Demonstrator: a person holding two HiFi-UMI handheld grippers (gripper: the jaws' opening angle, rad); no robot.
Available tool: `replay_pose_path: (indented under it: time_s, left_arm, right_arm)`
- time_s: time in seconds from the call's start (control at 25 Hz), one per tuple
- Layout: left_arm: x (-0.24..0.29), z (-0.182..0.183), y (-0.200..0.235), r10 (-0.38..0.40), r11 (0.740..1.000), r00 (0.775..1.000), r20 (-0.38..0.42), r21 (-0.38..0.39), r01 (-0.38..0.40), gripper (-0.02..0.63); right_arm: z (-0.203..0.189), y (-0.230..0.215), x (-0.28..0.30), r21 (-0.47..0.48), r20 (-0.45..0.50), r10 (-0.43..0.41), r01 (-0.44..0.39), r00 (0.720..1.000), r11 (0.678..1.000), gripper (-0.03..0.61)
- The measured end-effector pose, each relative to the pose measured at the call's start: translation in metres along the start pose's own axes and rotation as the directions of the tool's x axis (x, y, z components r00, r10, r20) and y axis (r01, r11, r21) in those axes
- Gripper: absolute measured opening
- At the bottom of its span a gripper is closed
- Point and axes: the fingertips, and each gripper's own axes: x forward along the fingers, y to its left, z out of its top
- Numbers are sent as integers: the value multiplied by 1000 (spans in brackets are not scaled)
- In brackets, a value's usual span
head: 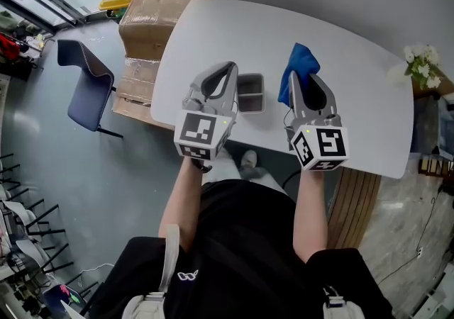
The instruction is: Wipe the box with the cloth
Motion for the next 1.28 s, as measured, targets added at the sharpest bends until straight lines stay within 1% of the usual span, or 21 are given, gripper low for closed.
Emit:
replay_pose_path:
  time_s: [0.16, 0.24, 0.32, 0.4, 0.48, 0.56, 0.64, 0.72, 0.76, 0.84, 0.92, 1.04, 1.16, 1.28]
  left_arm:
    - [16, -8, -3, -48, 997, 998, -48, 56, 50, 2]
    - [26, -16, -11, -91, 989, 991, -96, 108, 101, 2]
    - [33, -30, -23, -154, 970, 973, -172, 158, 182, 2]
    - [37, -50, -34, -204, 948, 944, -258, 190, 256, 2]
    - [39, -75, -43, -239, 924, 907, -347, 206, 323, 3]
    - [39, -99, -50, -280, 894, 855, -438, 206, 398, 23]
    - [39, -117, -55, -312, 874, 808, -499, 183, 451, 33]
    - [40, -132, -58, -322, 854, 770, -550, 183, 488, 35]
    - [40, -140, -60, -324, 839, 748, -579, 190, 510, 46]
    - [40, -157, -63, -324, 805, 697, -640, 200, 558, 74]
    - [40, -171, -65, -317, 775, 654, -687, 210, 596, 81]
    - [42, -188, -69, -303, 743, 605, -736, 215, 634, 81]
    - [42, -209, -69, -278, 715, 548, -789, 211, 667, 81]
    - [44, -223, -69, -254, 686, 498, -829, 209, 697, 81]
  right_arm:
    - [-3, 1, 5, -11, -4, 7, -7, 1000, 1000, 54]
    - [-10, -1, 8, -6, -17, 10, -10, 1000, 1000, 54]
    - [-17, -4, 9, 8, -29, 9, -9, 1000, 1000, 54]
    - [-24, -8, 10, 21, -40, 5, -4, 999, 1000, 54]
    - [-30, -13, 10, 29, -53, -3, 4, 999, 1000, 54]
    - [-36, -18, 10, 35, -62, -10, 12, 998, 999, 54]
    - [-41, -22, 9, 44, -69, -14, 17, 998, 999, 54]
    - [-46, -28, 9, 54, -75, -21, 25, 997, 998, 54]
    - [-48, -31, 9, 59, -78, -25, 29, 997, 998, 54]
    - [-52, -35, 9, 67, -85, -30, 36, 996, 997, 54]
    - [-56, -36, 10, 74, -91, -30, 37, 995, 997, 54]
    - [-62, -39, 11, 85, -99, -32, 40, 995, 996, 54]
    - [-65, -43, 11, 92, -103, -37, 46, 994, 995, 54]
    - [-68, -47, 12, 97, -109, -41, 51, 993, 994, 54]
